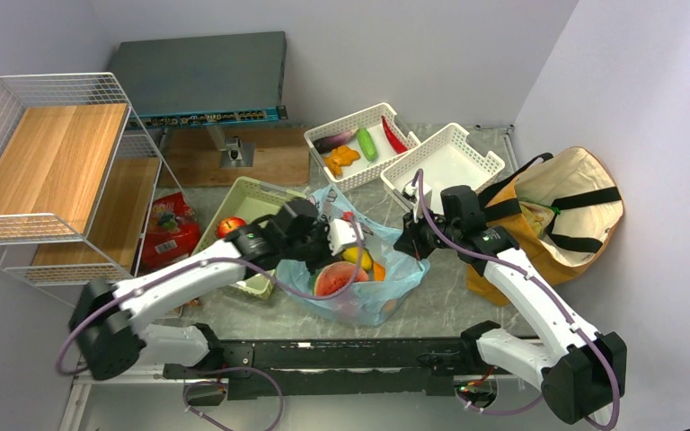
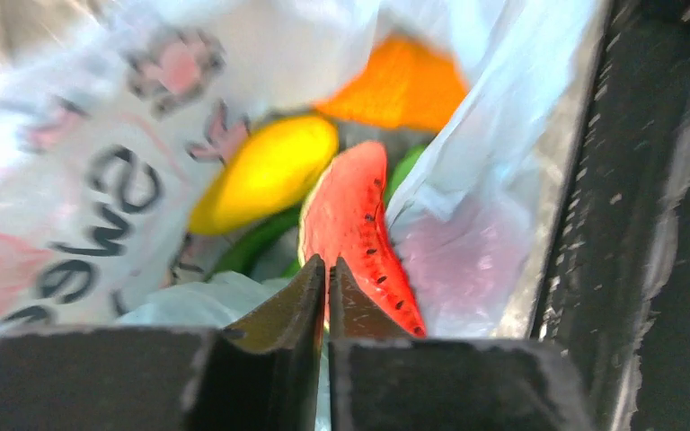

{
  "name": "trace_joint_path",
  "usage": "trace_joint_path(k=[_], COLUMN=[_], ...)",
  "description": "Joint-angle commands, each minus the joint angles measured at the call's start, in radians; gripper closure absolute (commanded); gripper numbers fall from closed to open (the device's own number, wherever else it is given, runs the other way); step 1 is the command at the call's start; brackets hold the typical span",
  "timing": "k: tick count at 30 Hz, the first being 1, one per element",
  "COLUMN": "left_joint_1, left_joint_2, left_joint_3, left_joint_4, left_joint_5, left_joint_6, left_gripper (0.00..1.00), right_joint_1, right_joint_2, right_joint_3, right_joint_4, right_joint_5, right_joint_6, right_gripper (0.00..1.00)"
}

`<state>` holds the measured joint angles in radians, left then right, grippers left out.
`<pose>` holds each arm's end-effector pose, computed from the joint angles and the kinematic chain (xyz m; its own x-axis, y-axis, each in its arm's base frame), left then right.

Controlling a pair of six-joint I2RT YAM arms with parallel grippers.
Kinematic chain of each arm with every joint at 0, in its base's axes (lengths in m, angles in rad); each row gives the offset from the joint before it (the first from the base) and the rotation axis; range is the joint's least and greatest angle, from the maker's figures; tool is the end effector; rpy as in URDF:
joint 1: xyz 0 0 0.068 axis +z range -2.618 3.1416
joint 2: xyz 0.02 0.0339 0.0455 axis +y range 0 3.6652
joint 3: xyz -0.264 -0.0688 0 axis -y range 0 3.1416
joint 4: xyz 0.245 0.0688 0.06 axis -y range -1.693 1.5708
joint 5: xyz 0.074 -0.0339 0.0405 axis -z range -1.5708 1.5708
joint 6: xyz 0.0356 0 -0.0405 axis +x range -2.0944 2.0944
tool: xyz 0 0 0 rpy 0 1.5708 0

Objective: Untie the knot of the grocery bags and take out the mixed food

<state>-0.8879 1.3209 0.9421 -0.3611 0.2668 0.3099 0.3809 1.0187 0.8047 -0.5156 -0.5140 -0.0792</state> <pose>0.1723 -0.2267 0.2614 -0.1395 0.6377 -0.7576 0.9594 0.2764 0.0559 0.1903 0.0950 0.2749 -0.5643 -0.3002 -0.7690 -0.7108 0.6504 0.2677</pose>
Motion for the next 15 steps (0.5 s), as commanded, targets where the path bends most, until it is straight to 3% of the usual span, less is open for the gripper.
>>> trace_joint_path(k=[1,3,4,6,7,12,15], left_joint_1=[0.026,0.031,0.032,0.032,0.033,0.029,0.032], left_joint_2=[-0.215,-0.25,-0.245,-0.196,-0.165,-0.023,0.079], left_joint_3=[0.079,0.082,0.086,0.11,0.114,0.054,0.058], left_joint_4=[0.017,0.002,-0.02,-0.081,-0.093,-0.019,-0.024], left_joint_5=[0.137,0.118,0.114,0.131,0.128,0.048,-0.004], left_joint_6=[-0.021,-0.023,-0.016,0.003,-0.008,-0.012,0.003], left_gripper=[0.99,1.0,0.95,0.64,0.59,0.66,0.61], right_joint_1=[0.002,0.002,0.003,0.003,0.003,0.003,0.002], right_joint_2=[-0.023,-0.023,-0.025,-0.026,-0.026,-0.024,-0.026], right_joint_3=[0.003,-0.002,-0.005,-0.011,-0.016,-0.017,-0.012], right_joint_4=[0.017,0.021,0.023,0.028,0.034,0.035,0.029], right_joint_5=[0.007,0.006,0.006,0.002,-0.002,0.0,0.0], right_joint_6=[-0.024,-0.024,-0.022,-0.012,-0.007,-0.009,-0.01], right_gripper=[1.0,1.0,1.0,1.0,1.0,1.0,1.0])
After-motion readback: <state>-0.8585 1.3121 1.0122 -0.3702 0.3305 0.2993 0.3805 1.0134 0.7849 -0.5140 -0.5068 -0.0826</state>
